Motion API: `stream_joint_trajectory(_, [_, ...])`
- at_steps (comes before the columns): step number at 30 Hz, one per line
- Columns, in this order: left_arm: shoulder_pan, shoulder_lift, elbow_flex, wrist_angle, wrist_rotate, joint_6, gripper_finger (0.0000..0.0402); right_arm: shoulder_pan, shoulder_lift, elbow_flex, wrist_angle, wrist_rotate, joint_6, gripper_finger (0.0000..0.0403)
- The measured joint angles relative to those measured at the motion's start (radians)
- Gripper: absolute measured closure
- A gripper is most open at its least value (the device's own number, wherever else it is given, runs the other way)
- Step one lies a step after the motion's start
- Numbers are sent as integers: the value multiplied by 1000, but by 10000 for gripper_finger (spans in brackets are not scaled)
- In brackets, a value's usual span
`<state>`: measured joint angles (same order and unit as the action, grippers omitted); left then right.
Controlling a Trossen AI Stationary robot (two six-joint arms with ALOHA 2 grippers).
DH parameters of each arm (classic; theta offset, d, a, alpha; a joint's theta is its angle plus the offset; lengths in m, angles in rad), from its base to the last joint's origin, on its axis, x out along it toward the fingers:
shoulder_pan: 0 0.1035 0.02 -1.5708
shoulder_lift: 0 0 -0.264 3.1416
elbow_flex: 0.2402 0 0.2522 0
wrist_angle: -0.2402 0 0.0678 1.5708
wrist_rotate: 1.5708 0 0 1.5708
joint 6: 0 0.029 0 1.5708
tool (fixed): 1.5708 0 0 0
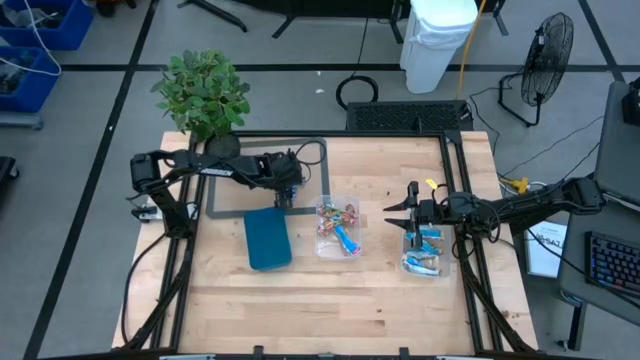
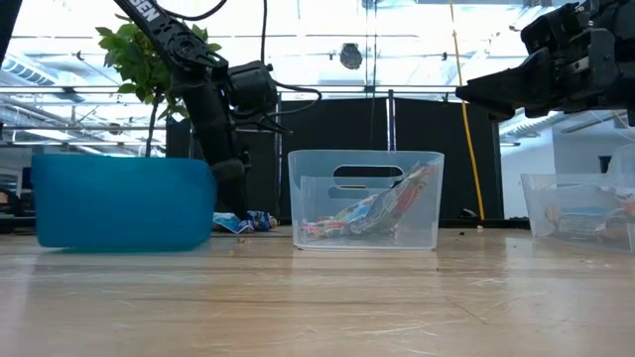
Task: Pick and place Granola Bars by type
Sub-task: Put the blue granola bar into the blue bin
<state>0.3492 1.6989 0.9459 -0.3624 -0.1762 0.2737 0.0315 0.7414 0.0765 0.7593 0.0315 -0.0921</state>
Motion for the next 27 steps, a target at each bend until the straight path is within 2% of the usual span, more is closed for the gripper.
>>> stream_joint_trajectory(5, [5,0,0,0,-6,-32,150,0,0,0,0,-1,0,289])
stream_joint_trajectory(8, [7,9,0,2,-3,-45,167,0,0,0,0,-1,1,289])
stream_joint_trajectory(22, [10,40,0,4,37,-47,352,0,0,0,0,-2,1,289])
stream_joint_trajectory(25, [9,34,0,2,42,-47,382,0,0,0,0,-2,1,289])
stream_joint_trajectory(27, [9,28,0,-3,43,-50,387,0,0,0,0,-2,1,289])
